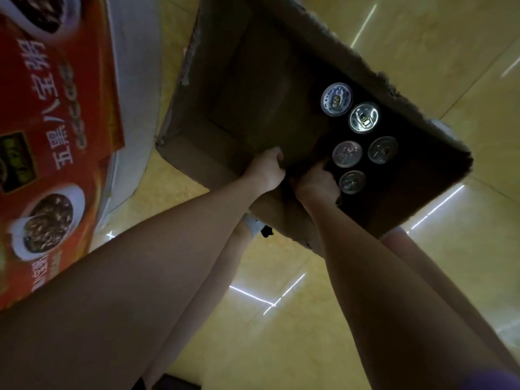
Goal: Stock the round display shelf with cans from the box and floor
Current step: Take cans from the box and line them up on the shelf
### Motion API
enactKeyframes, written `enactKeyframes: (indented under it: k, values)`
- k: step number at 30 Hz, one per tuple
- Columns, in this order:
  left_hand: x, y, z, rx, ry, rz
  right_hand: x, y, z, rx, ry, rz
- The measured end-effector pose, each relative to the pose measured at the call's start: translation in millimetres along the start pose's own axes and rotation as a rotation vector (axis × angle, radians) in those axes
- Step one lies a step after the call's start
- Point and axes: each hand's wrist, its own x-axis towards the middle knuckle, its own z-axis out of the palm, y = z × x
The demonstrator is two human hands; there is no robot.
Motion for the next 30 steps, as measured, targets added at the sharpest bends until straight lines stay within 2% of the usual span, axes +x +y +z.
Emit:
enactKeyframes:
  k: [3, 5, 11, 16, 21, 30]
  values:
    - [-12, 4, -9, -0.016, 0.005, 0.002, -13, 6, -16, 0.1, -0.049, -0.044]
    - [-28, 9, -18, -0.019, 0.025, 0.003, -31, 10, -31, 0.142, -0.068, -0.143]
    - [-103, 39, -65, -0.042, 0.072, 0.062, -117, -3, -110, 0.099, -0.081, -0.36]
    - [-196, 75, -126, 0.052, 0.059, 0.218, -210, -35, -203, 0.021, -0.077, -0.467]
    - [-317, 106, -208, 0.06, 0.09, 0.367, -338, -56, -293, 0.278, -0.154, -0.523]
    - [-548, 146, -336, 0.205, 0.372, 0.594, -589, -79, -406, 0.128, 0.134, -0.863]
